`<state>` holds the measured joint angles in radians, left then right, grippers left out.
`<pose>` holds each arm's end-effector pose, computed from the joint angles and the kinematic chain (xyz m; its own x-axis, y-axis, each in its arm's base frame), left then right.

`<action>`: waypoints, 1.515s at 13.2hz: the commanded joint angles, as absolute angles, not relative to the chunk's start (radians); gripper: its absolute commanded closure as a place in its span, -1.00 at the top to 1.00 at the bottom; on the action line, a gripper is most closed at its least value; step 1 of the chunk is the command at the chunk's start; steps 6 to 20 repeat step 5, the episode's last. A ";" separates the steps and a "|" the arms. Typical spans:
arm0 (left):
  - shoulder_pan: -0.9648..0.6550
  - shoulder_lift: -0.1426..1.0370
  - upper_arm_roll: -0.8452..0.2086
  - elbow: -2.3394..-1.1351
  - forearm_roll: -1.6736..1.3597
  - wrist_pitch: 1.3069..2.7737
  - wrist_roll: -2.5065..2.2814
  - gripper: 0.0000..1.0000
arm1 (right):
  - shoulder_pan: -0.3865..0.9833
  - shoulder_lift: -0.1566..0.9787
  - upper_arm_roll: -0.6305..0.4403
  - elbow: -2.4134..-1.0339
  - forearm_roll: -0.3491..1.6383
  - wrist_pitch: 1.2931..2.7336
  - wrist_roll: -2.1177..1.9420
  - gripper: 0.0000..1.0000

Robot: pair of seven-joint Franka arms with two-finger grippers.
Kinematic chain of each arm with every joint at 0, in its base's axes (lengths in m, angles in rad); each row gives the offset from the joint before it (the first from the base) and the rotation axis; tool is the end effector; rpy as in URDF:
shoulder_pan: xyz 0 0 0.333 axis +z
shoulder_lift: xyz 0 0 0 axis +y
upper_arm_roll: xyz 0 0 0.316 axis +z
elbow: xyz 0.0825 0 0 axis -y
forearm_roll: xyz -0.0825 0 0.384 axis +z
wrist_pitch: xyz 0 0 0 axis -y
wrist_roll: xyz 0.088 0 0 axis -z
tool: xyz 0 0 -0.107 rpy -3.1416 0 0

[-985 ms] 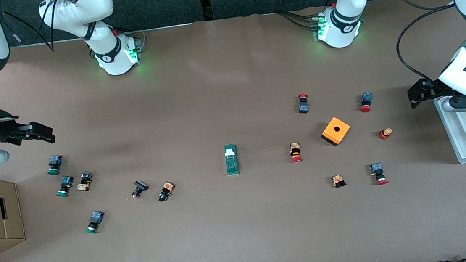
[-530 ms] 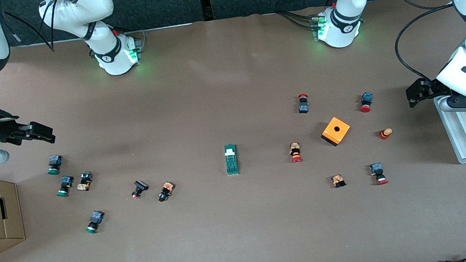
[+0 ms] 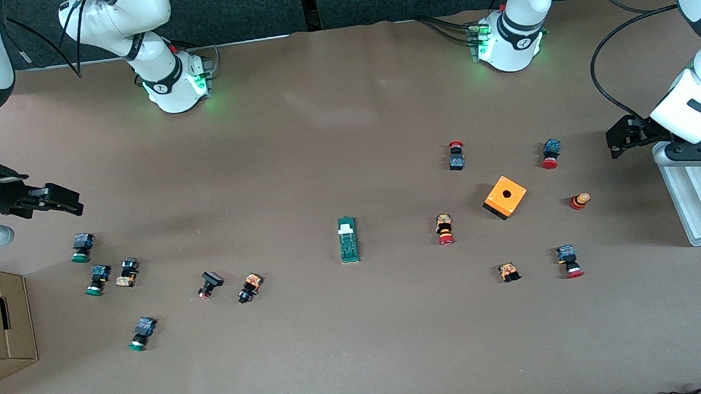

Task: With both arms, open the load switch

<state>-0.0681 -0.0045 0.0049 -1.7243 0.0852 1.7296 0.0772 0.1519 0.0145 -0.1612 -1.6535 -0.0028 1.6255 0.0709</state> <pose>0.5615 -0.0277 0.5681 0.9882 -0.1530 0.0027 -0.1522 -0.9847 -0.0846 0.5606 -0.0049 0.5821 0.9959 -0.0800 -0.0418 -0.0798 -0.9968 0.0081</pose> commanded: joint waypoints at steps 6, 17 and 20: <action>-0.017 -0.023 -0.046 -1.729 0.069 1.710 0.074 1.00 | 0.156 0.023 -0.163 -1.634 -0.023 1.624 0.074 1.00; -0.017 -0.023 -0.046 -1.729 0.069 1.710 0.074 1.00 | 0.156 0.023 -0.163 -1.634 -0.023 1.624 0.074 1.00; -0.017 -0.023 -0.046 -1.729 0.069 1.710 0.074 1.00 | 0.156 0.023 -0.163 -1.634 -0.023 1.624 0.074 1.00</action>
